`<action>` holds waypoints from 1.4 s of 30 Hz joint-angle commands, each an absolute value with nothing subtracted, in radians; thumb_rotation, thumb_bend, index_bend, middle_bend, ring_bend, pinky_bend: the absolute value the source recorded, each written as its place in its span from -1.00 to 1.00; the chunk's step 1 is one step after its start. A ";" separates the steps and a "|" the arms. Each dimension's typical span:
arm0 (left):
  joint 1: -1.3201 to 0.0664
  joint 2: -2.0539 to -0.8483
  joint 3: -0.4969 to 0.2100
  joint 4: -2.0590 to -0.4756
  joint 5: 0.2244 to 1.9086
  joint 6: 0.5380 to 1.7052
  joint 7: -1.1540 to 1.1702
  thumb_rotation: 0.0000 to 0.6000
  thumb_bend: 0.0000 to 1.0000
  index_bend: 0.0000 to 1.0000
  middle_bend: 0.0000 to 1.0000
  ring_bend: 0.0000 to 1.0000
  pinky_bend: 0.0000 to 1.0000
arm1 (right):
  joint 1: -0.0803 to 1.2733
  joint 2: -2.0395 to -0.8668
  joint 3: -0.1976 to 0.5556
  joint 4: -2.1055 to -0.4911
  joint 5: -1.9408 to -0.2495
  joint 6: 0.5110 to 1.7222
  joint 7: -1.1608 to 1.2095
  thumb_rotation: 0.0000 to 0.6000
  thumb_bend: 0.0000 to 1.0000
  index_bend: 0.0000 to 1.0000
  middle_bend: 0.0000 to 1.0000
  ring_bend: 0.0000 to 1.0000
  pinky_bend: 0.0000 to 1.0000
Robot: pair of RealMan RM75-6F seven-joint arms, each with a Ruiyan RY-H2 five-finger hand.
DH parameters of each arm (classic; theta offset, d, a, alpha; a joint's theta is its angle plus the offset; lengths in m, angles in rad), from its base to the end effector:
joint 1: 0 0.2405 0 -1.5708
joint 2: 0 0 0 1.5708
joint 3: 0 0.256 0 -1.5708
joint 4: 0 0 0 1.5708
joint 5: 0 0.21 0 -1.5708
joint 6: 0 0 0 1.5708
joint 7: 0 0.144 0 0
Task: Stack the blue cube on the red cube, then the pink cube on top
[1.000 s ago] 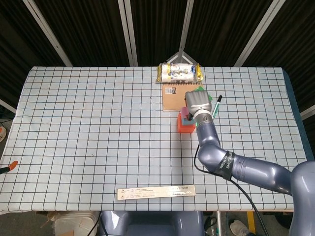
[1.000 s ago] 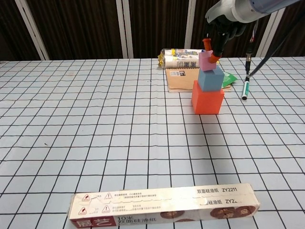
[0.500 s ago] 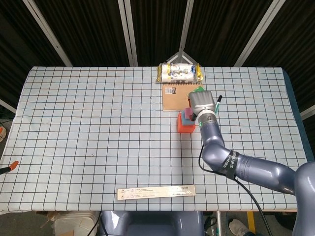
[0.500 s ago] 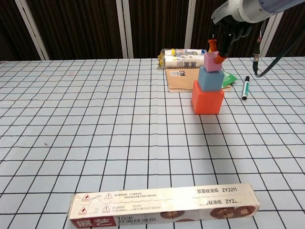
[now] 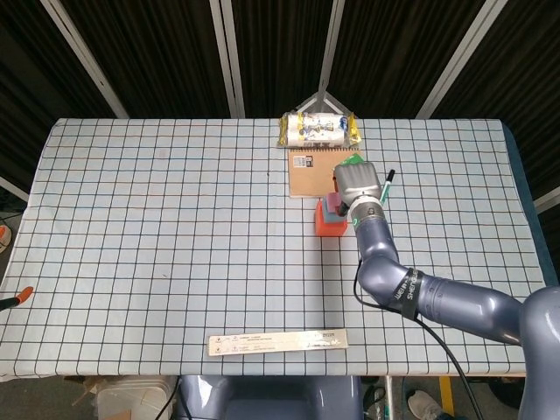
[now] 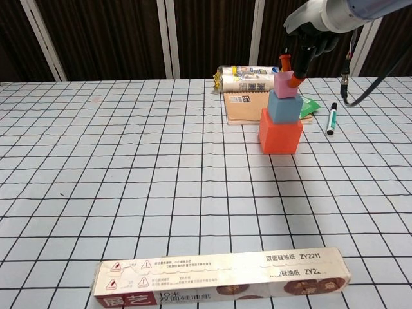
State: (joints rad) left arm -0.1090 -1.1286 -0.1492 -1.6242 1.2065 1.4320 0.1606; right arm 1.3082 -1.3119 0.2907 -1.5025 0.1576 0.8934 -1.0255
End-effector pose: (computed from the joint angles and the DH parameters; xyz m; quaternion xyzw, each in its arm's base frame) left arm -0.3358 0.2040 0.1768 -0.5216 -0.4026 -0.3192 0.6811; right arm -0.0515 -0.4491 0.0643 0.6997 -0.4345 0.1909 0.5340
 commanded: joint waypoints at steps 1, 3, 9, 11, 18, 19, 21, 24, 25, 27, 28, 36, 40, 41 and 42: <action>-0.109 -1.128 -0.150 -1.623 1.205 1.432 0.159 1.00 -0.67 -0.93 -1.00 -1.00 -1.00 | 1.310 -1.313 0.286 -1.499 0.158 0.890 -1.021 1.00 -0.08 0.15 1.00 1.00 1.00; -0.110 -1.128 -0.149 -1.623 1.205 1.429 0.160 1.00 -0.67 -0.93 -1.00 -1.00 -1.00 | 1.312 -1.313 0.283 -1.496 0.157 0.889 -1.018 1.00 -0.08 0.15 1.00 1.00 1.00; -0.111 -1.130 -0.149 -1.622 1.205 1.427 0.164 1.00 -0.67 -0.93 -1.00 -1.00 -1.00 | 1.317 -1.313 0.274 -1.493 0.157 0.886 -1.013 1.00 -0.08 0.15 1.00 1.00 1.00; -0.111 -1.129 -0.149 -1.623 1.205 1.429 0.163 1.00 -0.67 -0.93 -1.00 -1.00 -1.00 | 1.318 -1.313 0.271 -1.493 0.158 0.885 -1.010 1.00 -0.08 0.15 1.00 1.00 1.00; -0.111 -1.128 -0.147 -1.624 1.209 1.428 0.161 1.00 -0.67 -0.93 -1.00 -1.00 -1.00 | 1.326 -1.304 0.257 -1.501 0.166 0.885 -1.013 1.00 -0.08 0.01 1.00 1.00 1.00; -0.111 -1.128 -0.148 -1.623 1.209 1.428 0.159 1.00 -0.67 -0.93 -1.00 -1.00 -1.00 | 1.328 -1.302 0.255 -1.504 0.170 0.886 -1.015 1.00 -0.08 -0.02 1.00 1.00 1.00; -0.110 -1.128 -0.148 -1.622 1.209 1.429 0.158 1.00 -0.67 -0.93 -1.00 -1.00 -1.00 | 1.332 -1.298 0.253 -1.508 0.177 0.886 -1.018 1.00 -0.08 -0.05 1.00 1.00 1.00; -0.110 -1.128 -0.148 -1.622 1.209 1.430 0.158 1.00 -0.67 -0.93 -1.00 -1.00 -1.00 | 1.335 -1.297 0.250 -1.509 0.180 0.887 -1.016 1.00 -0.08 -0.08 1.00 1.00 1.00; -0.109 -1.128 -0.148 -1.623 1.210 1.430 0.157 1.00 -0.67 -0.93 -1.00 -1.00 -1.00 | 1.335 -1.297 0.249 -1.508 0.180 0.887 -1.014 1.00 -0.08 -0.09 1.00 1.00 1.00; -0.109 -1.128 -0.148 -1.623 1.210 1.431 0.157 1.00 -0.67 -0.93 -1.00 -1.00 -1.00 | 1.336 -1.297 0.247 -1.508 0.180 0.886 -1.014 1.00 -0.08 -0.10 1.00 1.00 1.00; -0.109 -1.128 -0.148 -1.622 1.210 1.431 0.158 1.00 -0.67 -0.93 -1.00 -1.00 -1.00 | 1.337 -1.297 0.247 -1.507 0.180 0.885 -1.011 1.00 -0.08 -0.11 1.00 1.00 1.00; -0.110 -1.128 -0.148 -1.623 1.208 1.429 0.158 1.00 -0.67 -0.93 -1.00 -1.00 -1.00 | 1.339 -1.296 0.239 -1.509 0.179 0.886 -1.004 1.00 -0.08 -0.17 1.00 1.00 1.00; -0.110 -1.128 -0.148 -1.623 1.209 1.429 0.159 1.00 -0.67 -0.93 -1.00 -1.00 -1.00 | 1.342 -1.295 0.233 -1.510 0.183 0.883 -1.006 1.00 -0.08 -0.19 1.00 1.00 1.00; -0.109 -1.128 -0.148 -1.623 1.209 1.429 0.159 1.00 -0.67 -0.93 -1.00 -1.00 -1.00 | 1.343 -1.294 0.232 -1.511 0.184 0.881 -1.007 1.00 -0.08 -0.20 1.00 1.00 1.00; -0.109 -1.128 -0.148 -1.623 1.208 1.430 0.159 1.00 -0.67 -0.93 -1.00 -1.00 -1.00 | 1.344 -1.293 0.231 -1.513 0.185 0.879 -1.007 1.00 -0.08 -0.21 1.00 1.00 1.00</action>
